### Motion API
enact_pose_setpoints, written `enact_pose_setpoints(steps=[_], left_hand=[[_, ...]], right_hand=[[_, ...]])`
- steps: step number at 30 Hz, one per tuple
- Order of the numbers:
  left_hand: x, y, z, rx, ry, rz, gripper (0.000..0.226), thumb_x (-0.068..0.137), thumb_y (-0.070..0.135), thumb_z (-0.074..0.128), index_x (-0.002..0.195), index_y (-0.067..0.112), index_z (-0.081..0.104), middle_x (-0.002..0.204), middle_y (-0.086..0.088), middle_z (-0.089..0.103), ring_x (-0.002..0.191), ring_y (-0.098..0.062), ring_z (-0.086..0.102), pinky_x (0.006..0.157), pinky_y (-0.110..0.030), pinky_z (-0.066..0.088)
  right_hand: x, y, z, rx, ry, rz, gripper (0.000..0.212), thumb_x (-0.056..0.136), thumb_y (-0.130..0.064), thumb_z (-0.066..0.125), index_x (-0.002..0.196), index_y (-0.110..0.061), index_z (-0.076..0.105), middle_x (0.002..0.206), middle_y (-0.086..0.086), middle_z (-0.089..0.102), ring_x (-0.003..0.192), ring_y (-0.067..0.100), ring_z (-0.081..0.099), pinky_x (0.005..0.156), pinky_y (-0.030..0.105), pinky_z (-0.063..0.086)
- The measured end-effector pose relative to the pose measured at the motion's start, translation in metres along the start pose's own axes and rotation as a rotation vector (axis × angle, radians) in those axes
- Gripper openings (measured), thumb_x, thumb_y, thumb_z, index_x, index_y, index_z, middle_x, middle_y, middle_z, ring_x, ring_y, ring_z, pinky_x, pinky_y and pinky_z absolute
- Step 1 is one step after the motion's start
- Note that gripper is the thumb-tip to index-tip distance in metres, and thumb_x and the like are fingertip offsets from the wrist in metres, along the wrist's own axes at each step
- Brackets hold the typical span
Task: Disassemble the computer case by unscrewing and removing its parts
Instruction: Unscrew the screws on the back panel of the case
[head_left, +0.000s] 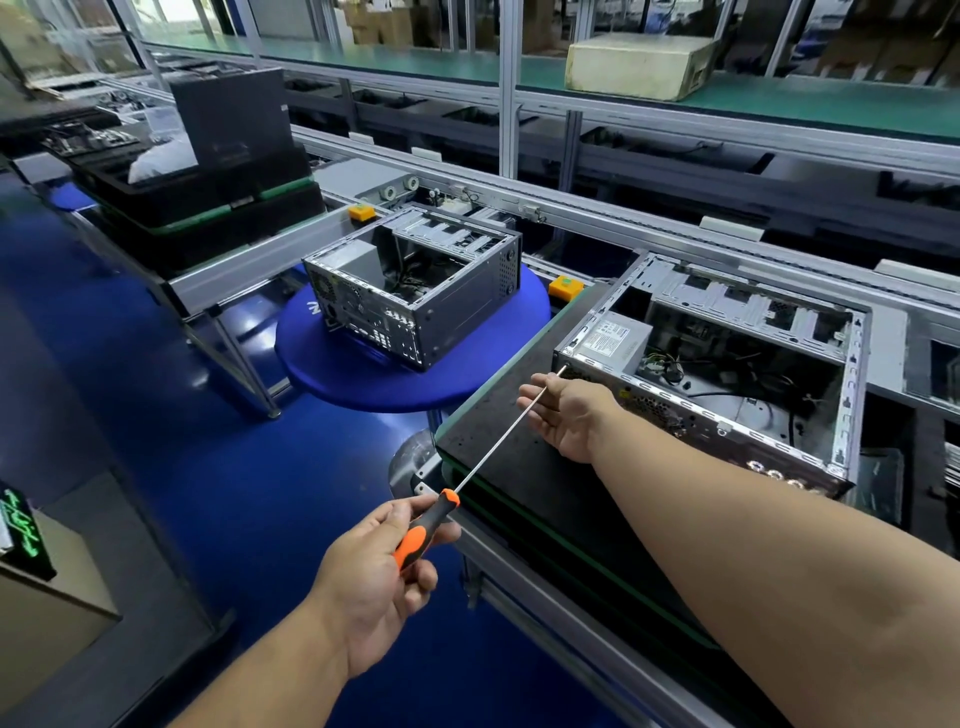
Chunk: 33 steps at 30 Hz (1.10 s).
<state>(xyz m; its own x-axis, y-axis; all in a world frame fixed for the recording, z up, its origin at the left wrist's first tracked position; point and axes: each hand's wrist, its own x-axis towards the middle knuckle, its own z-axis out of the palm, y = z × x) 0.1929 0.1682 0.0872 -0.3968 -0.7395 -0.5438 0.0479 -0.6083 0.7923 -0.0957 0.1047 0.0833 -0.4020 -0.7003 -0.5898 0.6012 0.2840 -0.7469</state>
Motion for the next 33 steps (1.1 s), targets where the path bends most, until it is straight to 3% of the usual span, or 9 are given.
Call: enact_pose_setpoints(steps=[4,6,8,10,15,20,25,28,33], left_hand=[[0.000,-0.004,0.002,0.274,0.059,0.256,0.025,0.100,0.038,0.068,0.123,0.028,0.070,0.110,-0.004,0.076,0.059,-0.020,0.063,0.047,-0.027,0.048],[0.000,-0.006,-0.001,0.634,0.110,0.471,0.042,0.092,0.029,0.081,0.126,0.045,0.063,0.118,0.014,0.067,0.080,-0.011,0.071,0.065,-0.018,0.055],[0.000,-0.010,-0.004,0.962,0.120,0.661,0.063,0.089,0.021,0.084,0.135,0.053,0.054,0.126,0.031,0.054,0.104,-0.002,0.066,0.082,-0.003,0.047],[-0.001,-0.014,-0.005,1.080,0.119,0.742,0.073,0.088,0.016,0.083,0.140,0.054,0.047,0.130,0.036,0.044,0.100,-0.001,0.066,0.082,0.001,0.044],[0.004,-0.017,-0.006,1.049,0.237,0.808,0.053,0.092,0.017,0.077,0.131,0.045,0.056,0.114,0.032,0.047,0.104,0.003,0.058,0.072,-0.010,0.050],[0.008,-0.013,-0.005,0.859,0.234,0.629,0.023,0.105,0.029,0.058,0.112,0.050,0.058,0.096,0.020,0.068,0.078,-0.010,0.073,0.066,-0.025,0.051],[0.007,-0.011,-0.001,0.626,0.182,0.487,0.021,0.109,0.026,0.053,0.109,0.041,0.068,0.093,0.010,0.075,0.071,-0.017,0.075,0.054,-0.037,0.055],[0.006,-0.011,-0.003,0.672,0.144,0.480,0.021,0.101,0.030,0.068,0.115,0.046,0.065,0.101,0.007,0.067,0.079,-0.013,0.073,0.062,-0.027,0.056],[0.001,-0.015,-0.004,0.920,0.192,0.621,0.054,0.089,0.017,0.082,0.125,0.049,0.058,0.109,0.017,0.053,0.097,0.004,0.056,0.080,-0.008,0.047]], right_hand=[[-0.001,-0.001,0.003,-0.030,0.034,-0.021,0.022,0.109,-0.028,0.047,0.100,-0.014,0.063,0.068,-0.001,0.075,0.060,0.012,0.073,0.049,0.021,0.055],[0.000,-0.001,0.004,-0.034,0.045,-0.022,0.025,0.110,-0.030,0.046,0.095,-0.014,0.060,0.061,-0.001,0.072,0.053,0.010,0.070,0.043,0.018,0.053],[0.002,-0.001,0.005,-0.040,0.053,-0.022,0.027,0.110,-0.031,0.045,0.093,-0.015,0.058,0.057,-0.001,0.069,0.048,0.009,0.067,0.040,0.017,0.051],[0.004,-0.001,0.006,-0.049,0.059,-0.023,0.027,0.109,-0.032,0.045,0.092,-0.015,0.058,0.057,-0.001,0.069,0.047,0.008,0.066,0.039,0.017,0.050],[0.008,0.002,0.006,-0.036,0.081,-0.037,0.026,0.108,-0.033,0.051,0.092,-0.014,0.059,0.058,0.000,0.070,0.049,0.010,0.068,0.037,0.019,0.049],[0.013,0.001,0.005,-0.048,0.103,-0.038,0.022,0.105,-0.028,0.059,0.091,-0.011,0.062,0.057,0.003,0.070,0.050,0.011,0.070,0.037,0.020,0.049],[0.018,0.000,0.004,-0.065,0.124,-0.040,0.018,0.104,-0.026,0.060,0.094,-0.012,0.066,0.054,0.001,0.069,0.050,0.011,0.069,0.039,0.020,0.051],[0.021,0.000,0.004,-0.076,0.132,-0.038,0.018,0.104,-0.026,0.060,0.094,-0.012,0.066,0.055,0.001,0.069,0.049,0.010,0.069,0.038,0.019,0.050],[0.026,0.000,0.004,-0.083,0.134,-0.034,0.024,0.104,-0.028,0.060,0.090,-0.008,0.064,0.056,0.002,0.068,0.046,0.009,0.066,0.039,0.018,0.051]])
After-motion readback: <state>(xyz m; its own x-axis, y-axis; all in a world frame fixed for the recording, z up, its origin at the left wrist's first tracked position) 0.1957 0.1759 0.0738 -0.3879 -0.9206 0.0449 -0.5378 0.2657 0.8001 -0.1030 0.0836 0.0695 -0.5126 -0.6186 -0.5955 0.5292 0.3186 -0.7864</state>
